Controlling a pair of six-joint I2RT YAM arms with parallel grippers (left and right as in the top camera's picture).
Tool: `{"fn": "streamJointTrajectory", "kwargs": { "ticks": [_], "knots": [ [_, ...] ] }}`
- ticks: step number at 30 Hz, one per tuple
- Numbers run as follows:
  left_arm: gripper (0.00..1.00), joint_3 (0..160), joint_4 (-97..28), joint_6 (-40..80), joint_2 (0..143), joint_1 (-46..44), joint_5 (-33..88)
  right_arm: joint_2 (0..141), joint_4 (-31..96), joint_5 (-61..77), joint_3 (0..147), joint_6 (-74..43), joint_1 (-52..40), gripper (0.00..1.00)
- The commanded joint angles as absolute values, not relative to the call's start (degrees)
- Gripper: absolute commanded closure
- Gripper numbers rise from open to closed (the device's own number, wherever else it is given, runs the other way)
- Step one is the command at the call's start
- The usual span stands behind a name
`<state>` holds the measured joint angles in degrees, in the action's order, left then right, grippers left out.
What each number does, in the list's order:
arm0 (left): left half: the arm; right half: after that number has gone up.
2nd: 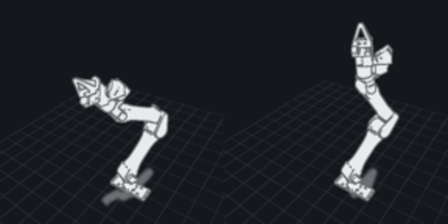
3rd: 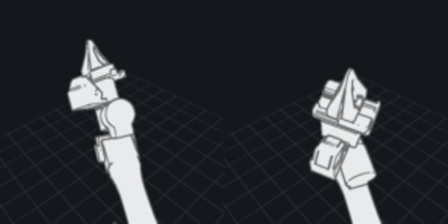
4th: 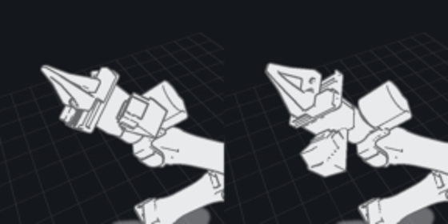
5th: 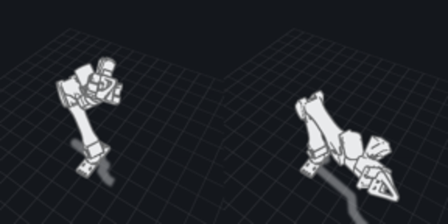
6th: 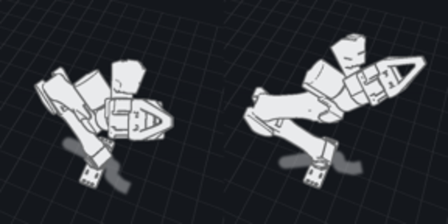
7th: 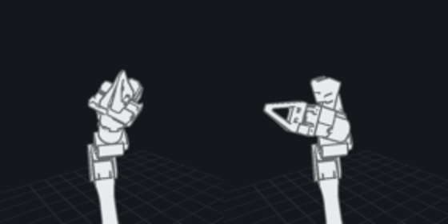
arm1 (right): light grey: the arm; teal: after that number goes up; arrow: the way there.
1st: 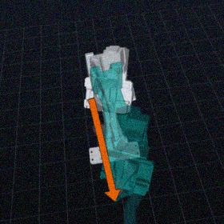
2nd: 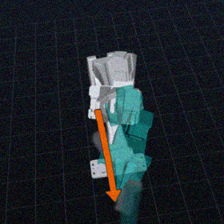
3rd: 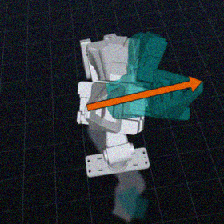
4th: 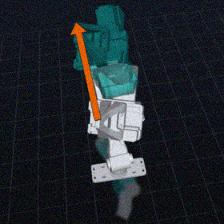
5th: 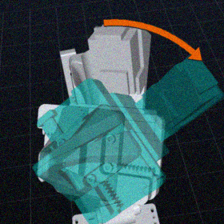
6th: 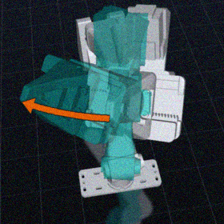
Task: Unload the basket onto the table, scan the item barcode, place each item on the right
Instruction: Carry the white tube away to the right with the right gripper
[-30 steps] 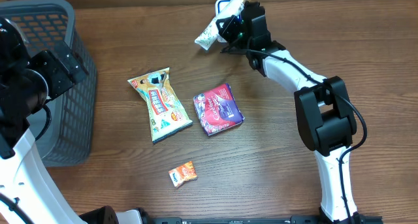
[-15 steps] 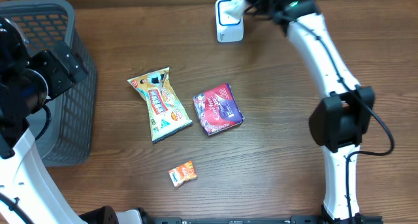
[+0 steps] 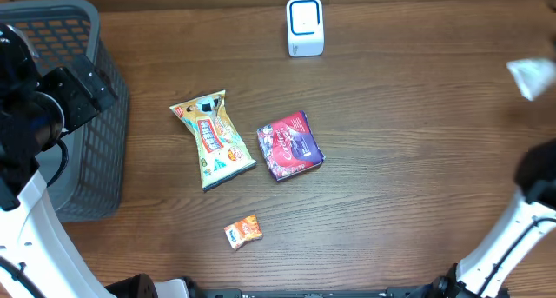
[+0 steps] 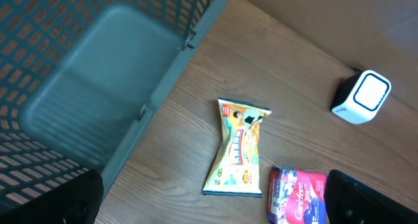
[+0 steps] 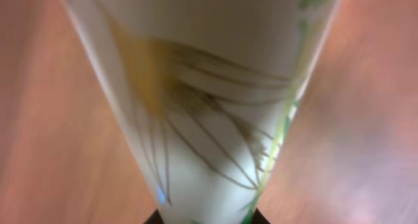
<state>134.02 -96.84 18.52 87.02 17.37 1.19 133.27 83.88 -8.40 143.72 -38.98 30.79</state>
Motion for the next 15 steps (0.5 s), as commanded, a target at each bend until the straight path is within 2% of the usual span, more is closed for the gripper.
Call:
{"fn": "streamJointTrajectory", "kwargs": {
  "ticks": [1,5,6,7,9,12,15],
  "knots": [
    [0.00,134.2,-96.8,19.3,86.9,17.7,0.6,132.7,81.9,-9.4,137.1,-38.7,36.4,0.96],
    [0.00,134.2,-96.8,19.3,86.9,17.7,0.6,132.7,79.1,-9.4,131.0,-38.7,41.2,0.95],
    [0.00,134.2,-96.8,19.3,86.9,17.7,0.6,132.7,78.3,-9.4,129.6,-38.5,42.1,0.87],
    [0.00,134.2,-96.8,19.3,86.9,17.7,0.6,132.7,77.5,-9.4,127.8,-38.3,43.4,0.60],
    [0.00,134.2,-96.8,19.3,86.9,17.7,0.6,132.7,77.4,-9.4,127.1,-37.1,44.3,0.39],
    [0.00,134.2,-96.8,19.3,86.9,17.7,0.6,132.3,79.0,-5.3,128.2,-33.6,44.5,0.21],
    [0.00,134.2,-96.8,19.3,86.9,17.7,0.6,131.5,80.1,5.7,130.7,-27.9,43.6,0.12]
  ]
}}
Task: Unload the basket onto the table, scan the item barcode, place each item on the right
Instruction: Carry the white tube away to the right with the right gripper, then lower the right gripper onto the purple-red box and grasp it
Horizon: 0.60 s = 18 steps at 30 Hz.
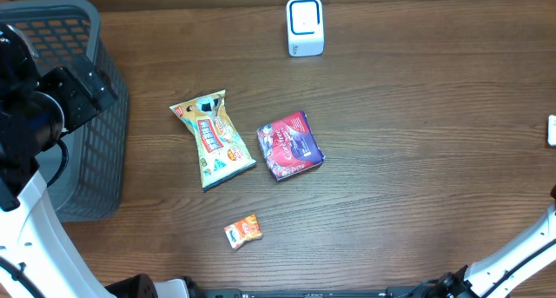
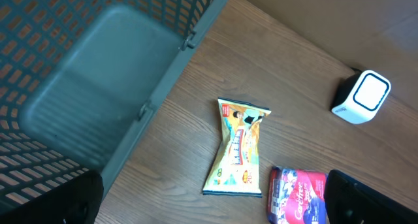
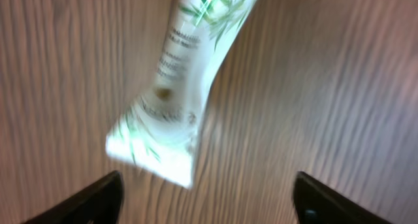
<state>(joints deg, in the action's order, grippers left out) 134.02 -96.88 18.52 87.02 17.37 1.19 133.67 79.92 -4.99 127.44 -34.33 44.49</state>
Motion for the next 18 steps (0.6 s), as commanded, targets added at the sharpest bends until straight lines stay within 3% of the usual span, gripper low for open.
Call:
{"fn": "streamJointTrajectory", "kwargs": {
  "ticks": [1,6,8,12,18],
  "knots": [
    [0.00,134.2,-96.8,19.3,86.9,17.7,0.6,130.9,80.1,12.7,131.5,-24.2,43.0,0.11],
    [0.00,134.2,-96.8,19.3,86.9,17.7,0.6,128.2,83.5,42.3,131.9,-3.9,36.3,0.11],
    [0.00,134.2,-96.8,19.3,86.9,17.7,0.6,128.1,89.0,46.6,131.8,7.1,30.6,0.08],
    [0.00,134.2,-96.8,19.3,86.9,17.7,0.6,128.2,95.9,44.8,127.3,20.5,16.2,0.05],
    [0.00,134.2,-96.8,19.3,86.9,17.7,0.6,128.2,88.9,40.5,116.6,21.1,-2.4,0.00]
  ]
}}
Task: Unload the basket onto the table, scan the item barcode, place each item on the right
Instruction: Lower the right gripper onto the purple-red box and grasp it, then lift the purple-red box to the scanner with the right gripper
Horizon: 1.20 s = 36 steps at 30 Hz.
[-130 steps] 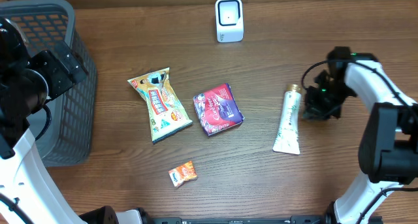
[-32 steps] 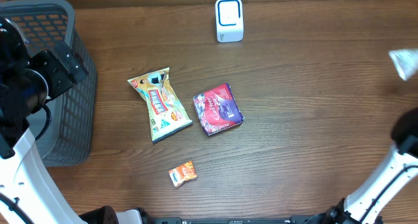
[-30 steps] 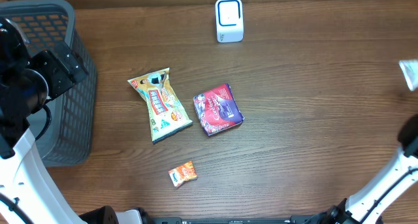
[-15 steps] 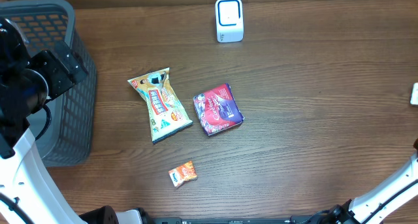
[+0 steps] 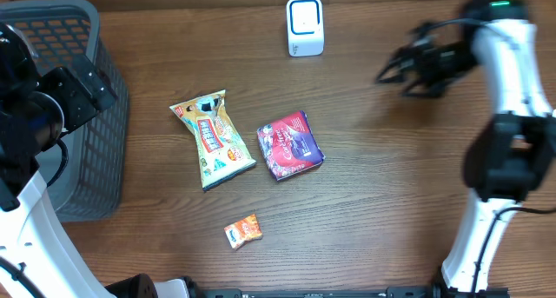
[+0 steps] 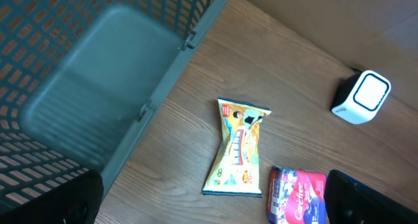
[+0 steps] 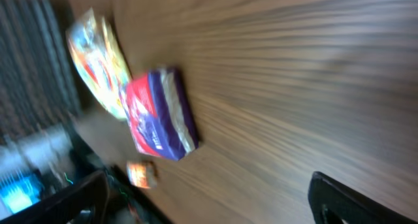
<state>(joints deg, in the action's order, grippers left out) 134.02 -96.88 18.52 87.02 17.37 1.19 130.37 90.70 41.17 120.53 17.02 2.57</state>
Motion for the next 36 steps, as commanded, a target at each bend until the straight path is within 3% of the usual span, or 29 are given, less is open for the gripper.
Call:
{"fn": "streamJointTrajectory", "kwargs": {
  "ticks": [1,5,11,14,16,17,19,21,26,30,36],
  "knots": [
    [0.00,134.2,-96.8,19.3,86.9,17.7,0.6,128.2,87.3,40.5,114.4,21.1,-5.3,0.00],
    [0.00,134.2,-96.8,19.3,86.9,17.7,0.6,128.2,82.5,40.6,108.7,20.6,-12.9,0.00],
    [0.00,134.2,-96.8,19.3,86.9,17.7,0.6,128.2,70.3,40.5,101.0,11.2,-19.5,0.03],
    [0.00,134.2,-96.8,19.3,86.9,17.7,0.6,128.2,63.5,40.5,96.9,5.3,-21.2,0.17],
    [0.00,134.2,-96.8,19.3,86.9,17.7,0.6,128.2,62.1,40.3,95.9,3.0,-21.3,0.32],
    [0.00,134.2,-96.8,19.3,86.9,17.7,0.6,128.2,62.2,39.0,95.8,1.8,-21.3,0.49],
    [0.00,134.2,-96.8,19.3,86.9,17.7,0.6,128.2,62.2,37.2,95.9,-0.6,-21.1,0.66],
    [0.00,134.2,-96.8,19.3,86.9,17.7,0.6,128.2,62.2,37.1,96.0,-1.5,-20.8,0.76],
    [0.00,134.2,-96.8,19.3,86.9,17.7,0.6,128.1,62.4,37.4,98.7,-5.0,-19.2,0.82],
    [0.00,134.2,-96.8,19.3,86.9,17.7,0.6,128.1,61.1,37.5,103.2,-10.2,-17.8,0.96],
    [0.00,134.2,-96.8,19.3,86.9,17.7,0.6,128.1,44.1,40.6,108.3,-31.6,-14.4,0.96]
  ]
}}
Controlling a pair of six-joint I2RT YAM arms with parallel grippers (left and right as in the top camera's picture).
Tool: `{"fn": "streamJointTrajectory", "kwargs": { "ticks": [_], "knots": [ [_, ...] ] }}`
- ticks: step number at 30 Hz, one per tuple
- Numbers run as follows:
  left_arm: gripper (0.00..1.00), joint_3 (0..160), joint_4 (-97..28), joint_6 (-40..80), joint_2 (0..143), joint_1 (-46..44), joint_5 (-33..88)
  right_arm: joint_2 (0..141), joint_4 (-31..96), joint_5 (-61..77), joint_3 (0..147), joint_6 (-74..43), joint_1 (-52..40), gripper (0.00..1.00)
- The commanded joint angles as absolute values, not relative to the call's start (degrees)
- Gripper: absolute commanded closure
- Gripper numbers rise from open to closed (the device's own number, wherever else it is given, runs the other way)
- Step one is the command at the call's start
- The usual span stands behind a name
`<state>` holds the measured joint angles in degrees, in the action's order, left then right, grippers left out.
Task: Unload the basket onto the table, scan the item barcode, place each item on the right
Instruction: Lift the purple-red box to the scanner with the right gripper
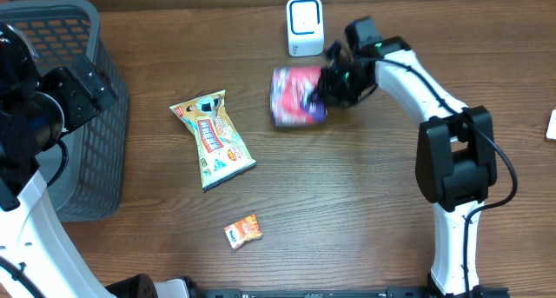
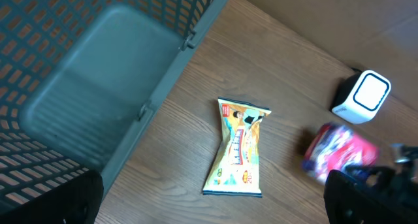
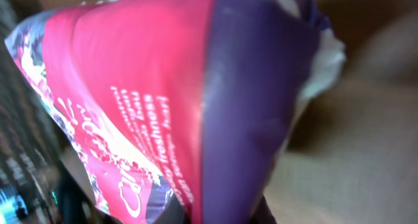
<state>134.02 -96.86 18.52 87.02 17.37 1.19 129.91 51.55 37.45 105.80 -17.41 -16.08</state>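
A red and purple packet [image 1: 295, 96] is blurred, just in front of the white scanner [image 1: 305, 26] at the table's far edge. My right gripper [image 1: 334, 84] is shut on the packet's right side. The packet [image 3: 163, 100] fills the right wrist view, with its barcode out of sight. My left gripper [image 2: 212, 211] is open, high beside the basket, with nothing between its fingers. The left wrist view also shows the scanner [image 2: 361, 96] and the blurred packet [image 2: 339, 151].
A grey mesh basket [image 1: 95, 63] stands at the left edge. A yellow snack bag [image 1: 213, 139] lies left of centre and a small orange packet [image 1: 243, 231] near the front. A white item [image 1: 552, 124] shows at the right edge.
My right gripper was open over the table to the right of the scanner while the red packet lay at the centre. Now it is shut on the packet, which sits close to the scanner.
My right gripper first held a white leaf-printed item at the right edge. Then that item lay loose there below the open gripper. Afterwards the arm stood open near the scanner, and now it holds the red packet. The left arm has stayed still.
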Motion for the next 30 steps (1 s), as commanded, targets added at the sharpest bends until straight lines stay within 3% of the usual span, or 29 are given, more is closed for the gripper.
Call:
{"fn": "streamJointTrajectory", "kwargs": {
  "ticks": [1,7,12,24,30],
  "knots": [
    [0.00,134.2,-96.8,19.3,86.9,17.7,0.6,128.1,38.8,41.5,108.4,-35.9,-14.0,0.96],
    [0.00,134.2,-96.8,19.3,86.9,17.7,0.6,128.2,16.4,33.9,108.4,-52.9,-13.7,0.96],
    [0.00,134.2,-96.8,19.3,86.9,17.7,0.6,128.3,14.5,16.6,108.3,-65.6,-14.2,0.96],
    [0.00,134.2,-96.8,19.3,86.9,17.7,0.6,129.0,9.0,15.5,108.3,-71.4,-16.1,0.96],
    [0.00,134.2,-96.8,19.3,86.9,17.7,0.6,127.2,14.2,17.6,108.4,-64.6,-11.2,0.96]
  ]
}}
